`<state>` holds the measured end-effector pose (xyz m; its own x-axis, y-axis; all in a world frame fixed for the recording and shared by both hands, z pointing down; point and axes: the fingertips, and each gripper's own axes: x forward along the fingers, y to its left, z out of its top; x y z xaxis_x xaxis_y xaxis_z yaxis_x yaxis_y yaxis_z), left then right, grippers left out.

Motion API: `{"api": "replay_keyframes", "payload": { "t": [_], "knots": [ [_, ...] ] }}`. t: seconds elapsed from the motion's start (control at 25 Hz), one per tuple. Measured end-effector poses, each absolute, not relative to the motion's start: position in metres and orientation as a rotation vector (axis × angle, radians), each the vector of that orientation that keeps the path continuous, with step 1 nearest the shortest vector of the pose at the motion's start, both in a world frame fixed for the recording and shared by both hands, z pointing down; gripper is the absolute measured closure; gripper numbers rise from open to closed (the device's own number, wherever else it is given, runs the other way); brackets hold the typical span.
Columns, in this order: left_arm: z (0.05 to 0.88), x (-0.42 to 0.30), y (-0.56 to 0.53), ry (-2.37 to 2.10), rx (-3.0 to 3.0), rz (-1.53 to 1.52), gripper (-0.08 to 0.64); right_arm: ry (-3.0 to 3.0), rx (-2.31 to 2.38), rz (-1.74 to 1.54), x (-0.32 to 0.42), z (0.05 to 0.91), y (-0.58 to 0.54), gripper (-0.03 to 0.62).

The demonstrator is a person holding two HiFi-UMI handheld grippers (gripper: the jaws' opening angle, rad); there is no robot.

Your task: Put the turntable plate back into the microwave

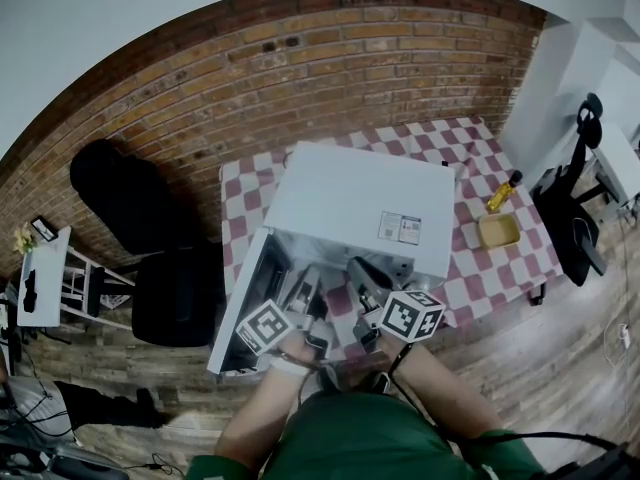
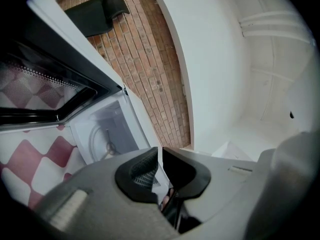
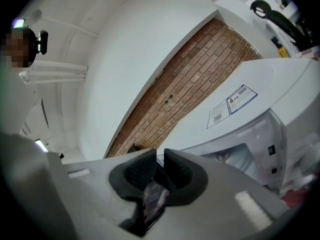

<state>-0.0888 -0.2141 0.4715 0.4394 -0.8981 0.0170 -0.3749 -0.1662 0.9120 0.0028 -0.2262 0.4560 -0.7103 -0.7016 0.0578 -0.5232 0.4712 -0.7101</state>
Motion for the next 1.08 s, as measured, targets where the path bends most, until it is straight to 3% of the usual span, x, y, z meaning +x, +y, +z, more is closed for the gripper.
{"api": "replay_keyframes", "payload": {
  "t": [1.08],
  "knots": [
    [0.488,-0.097,-0.219,-1.13,1.727,-0.663,0.525,2.502,-1.081,-1.056,0.0,0.467,-0.229,0.545]
  ]
}}
